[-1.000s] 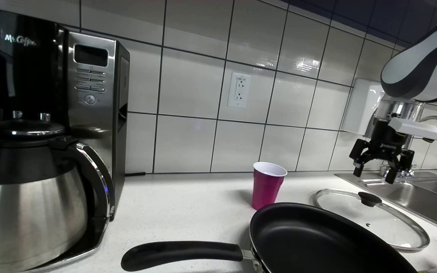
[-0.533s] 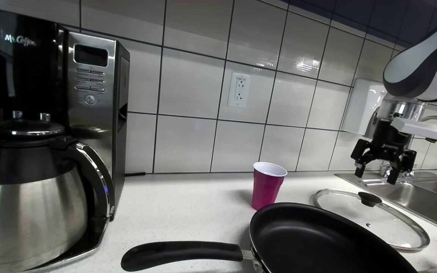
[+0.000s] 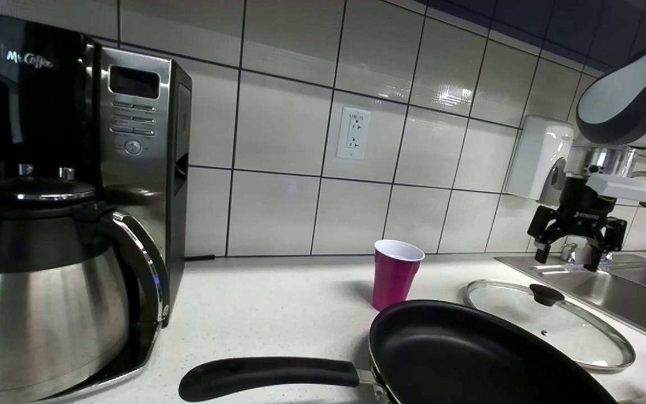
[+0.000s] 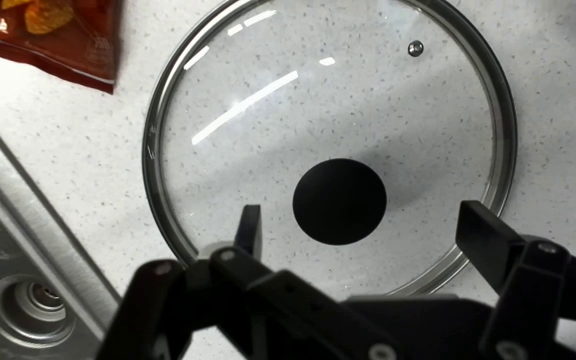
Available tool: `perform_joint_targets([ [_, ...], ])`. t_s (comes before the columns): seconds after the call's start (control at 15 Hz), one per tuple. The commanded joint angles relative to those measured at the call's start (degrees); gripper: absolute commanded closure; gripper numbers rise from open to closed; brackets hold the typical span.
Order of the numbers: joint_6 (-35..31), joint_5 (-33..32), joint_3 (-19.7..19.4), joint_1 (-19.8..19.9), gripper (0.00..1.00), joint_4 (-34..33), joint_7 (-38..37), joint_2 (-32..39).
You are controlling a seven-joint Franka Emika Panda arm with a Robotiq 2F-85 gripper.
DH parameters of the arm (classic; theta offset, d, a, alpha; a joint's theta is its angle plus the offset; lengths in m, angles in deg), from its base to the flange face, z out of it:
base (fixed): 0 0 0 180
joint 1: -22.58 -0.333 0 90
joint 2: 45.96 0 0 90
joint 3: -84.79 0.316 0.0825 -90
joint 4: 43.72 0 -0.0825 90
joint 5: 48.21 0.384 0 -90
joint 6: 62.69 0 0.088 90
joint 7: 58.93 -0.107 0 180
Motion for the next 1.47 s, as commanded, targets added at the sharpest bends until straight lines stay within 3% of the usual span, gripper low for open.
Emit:
perform_joint_targets([
  [0.0, 0.5, -2.7, -0.4, -1.1, 0.00, 4.4, -3.8, -4.9],
  [0.67, -0.7, -5.2, 0.0, -1.8, 0.00, 17.6, -14.6, -15.9],
  [1.4, -0.4, -8.4, 1.3, 1.1, 0.00, 30.9, -28.5, -26.1],
])
